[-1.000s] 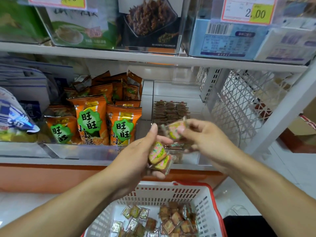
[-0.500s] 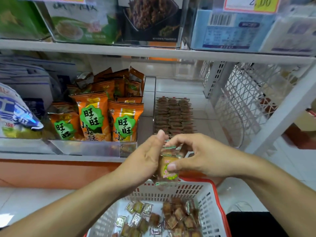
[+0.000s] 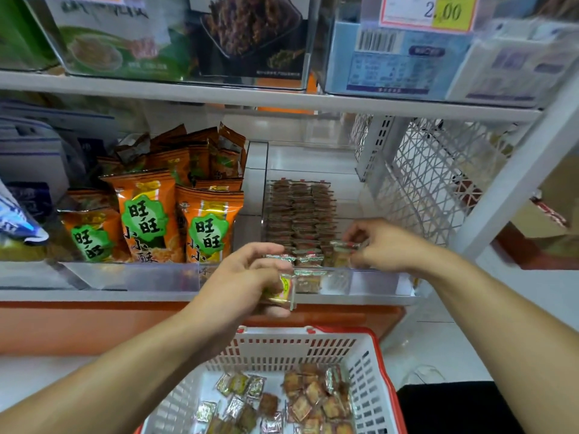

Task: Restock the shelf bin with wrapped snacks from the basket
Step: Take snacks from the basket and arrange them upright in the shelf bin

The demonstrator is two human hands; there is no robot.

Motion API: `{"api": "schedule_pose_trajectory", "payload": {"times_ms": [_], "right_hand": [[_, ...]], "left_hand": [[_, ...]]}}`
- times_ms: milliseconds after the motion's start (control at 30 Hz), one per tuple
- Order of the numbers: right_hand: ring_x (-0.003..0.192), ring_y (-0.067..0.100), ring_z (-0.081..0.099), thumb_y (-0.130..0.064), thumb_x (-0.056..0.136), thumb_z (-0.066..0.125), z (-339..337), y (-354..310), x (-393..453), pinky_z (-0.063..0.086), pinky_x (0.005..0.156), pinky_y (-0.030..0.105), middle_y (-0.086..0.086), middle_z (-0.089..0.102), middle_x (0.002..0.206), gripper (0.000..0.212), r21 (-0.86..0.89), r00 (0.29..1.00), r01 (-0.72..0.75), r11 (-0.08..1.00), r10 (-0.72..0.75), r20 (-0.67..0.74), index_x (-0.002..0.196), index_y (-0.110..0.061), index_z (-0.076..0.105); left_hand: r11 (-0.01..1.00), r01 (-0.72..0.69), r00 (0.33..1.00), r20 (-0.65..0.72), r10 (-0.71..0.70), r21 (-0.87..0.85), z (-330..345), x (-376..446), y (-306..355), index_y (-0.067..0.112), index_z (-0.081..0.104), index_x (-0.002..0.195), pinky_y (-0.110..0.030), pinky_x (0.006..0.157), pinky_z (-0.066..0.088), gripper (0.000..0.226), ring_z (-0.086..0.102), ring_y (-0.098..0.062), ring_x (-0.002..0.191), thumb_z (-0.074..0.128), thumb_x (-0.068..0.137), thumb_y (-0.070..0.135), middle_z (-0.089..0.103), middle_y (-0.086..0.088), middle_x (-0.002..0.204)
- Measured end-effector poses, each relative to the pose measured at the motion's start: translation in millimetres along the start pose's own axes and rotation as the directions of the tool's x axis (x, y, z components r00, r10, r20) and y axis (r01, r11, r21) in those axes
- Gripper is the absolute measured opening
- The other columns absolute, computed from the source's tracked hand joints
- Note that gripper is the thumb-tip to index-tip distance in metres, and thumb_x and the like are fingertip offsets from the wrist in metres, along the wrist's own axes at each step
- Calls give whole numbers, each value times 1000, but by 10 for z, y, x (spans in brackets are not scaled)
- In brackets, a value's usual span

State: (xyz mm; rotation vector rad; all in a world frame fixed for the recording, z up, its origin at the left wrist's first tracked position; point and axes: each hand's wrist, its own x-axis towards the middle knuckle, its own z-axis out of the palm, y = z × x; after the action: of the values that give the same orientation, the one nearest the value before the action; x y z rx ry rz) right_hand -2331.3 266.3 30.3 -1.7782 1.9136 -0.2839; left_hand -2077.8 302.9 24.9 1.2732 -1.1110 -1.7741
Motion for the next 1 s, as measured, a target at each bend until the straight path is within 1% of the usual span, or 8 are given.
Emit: {"api": "schedule_pose_trajectory", "payload": {"times_ms": [300, 400, 467, 567, 667, 800, 900, 1000], "right_hand": [[80, 14, 61, -15, 78, 79, 154, -32, 243, 44, 60, 20, -3, 68, 93, 27, -105, 994, -72, 992, 80, 78, 101, -23, 67], [90, 17, 64, -27, 80, 81, 58, -108, 109, 51, 73, 26, -4, 67, 97, 29, -162, 996, -49, 986, 35, -88, 105, -22, 66], [80, 15, 68, -32, 84, 79, 28, -228, -41, 53, 67, 26, -3, 70, 88, 19, 89, 983, 41, 995, -24, -181, 96, -22, 69], [66, 13, 68, -41, 78, 82, 76, -433, -337, 56, 60, 24, 5, 75, 85, 32, 627, 987, 50, 778, -135, 89, 102, -24, 70], [71, 17, 69, -26, 79, 84, 190, -519, -478, 57, 66, 32, 5, 76, 87, 46, 642, 952, 124, 757, -274, 139, 118, -30, 60], [70, 18, 62, -4, 85, 76, 170, -498, -435, 56, 67, 29, 2, 65, 77, 44, 670, 947, 74, 739, -264, 185, 125, -20, 64], [77, 27, 53, -11, 88, 76, 133, -477, -428, 48, 74, 35, 9, 62, 83, 23, 675, 931, 19, 737, -260, 258, 110, -15, 75], [73, 25, 56, -13, 83, 80, 136, -496, -415, 47, 68, 35, 11, 66, 82, 16, 690, 957, 35, 723, -222, 185, 98, -10, 75]], "left_hand": [[986, -12, 999, 37, 18, -168, -25, 61, 40, 15, 68, 118, -36, 56, 62, 55, 74, -28, 102, 37, 89, -20, 77, -1, 114], [978, -42, 997, 62, 56, -205, -36, 55, 68, 14, 66, 120, -40, 60, 62, 58, 71, -26, 108, 34, 88, -22, 77, -3, 115], [973, -70, 994, 68, 87, -219, -39, 43, 77, 15, 65, 122, -41, 63, 63, 58, 72, -25, 108, 34, 89, -22, 75, -3, 118], [970, -123, 985, 93, 145, -210, -32, 17, 75, 16, 62, 125, -41, 67, 63, 58, 74, -23, 103, 36, 90, -23, 73, -1, 124], [971, -164, 974, 128, 188, -175, -22, -12, 69, 18, 58, 130, -39, 68, 64, 61, 74, -29, 102, 40, 89, -24, 71, 3, 127], [965, -223, 967, 97, 237, -140, -5, -32, 37, 23, 54, 134, -40, 73, 63, 65, 73, -29, 107, 53, 88, -23, 65, 2, 133], [961, -243, 967, 45, 251, -129, 8, -28, -3, 24, 51, 135, -35, 71, 64, 66, 75, -27, 102, 68, 85, -16, 67, -3, 127], [959, -275, 961, -3, 276, -68, 16, -12, -17, 24, 51, 135, -34, 71, 63, 71, 77, -28, 96, 78, 79, -10, 70, -7, 121]]}}
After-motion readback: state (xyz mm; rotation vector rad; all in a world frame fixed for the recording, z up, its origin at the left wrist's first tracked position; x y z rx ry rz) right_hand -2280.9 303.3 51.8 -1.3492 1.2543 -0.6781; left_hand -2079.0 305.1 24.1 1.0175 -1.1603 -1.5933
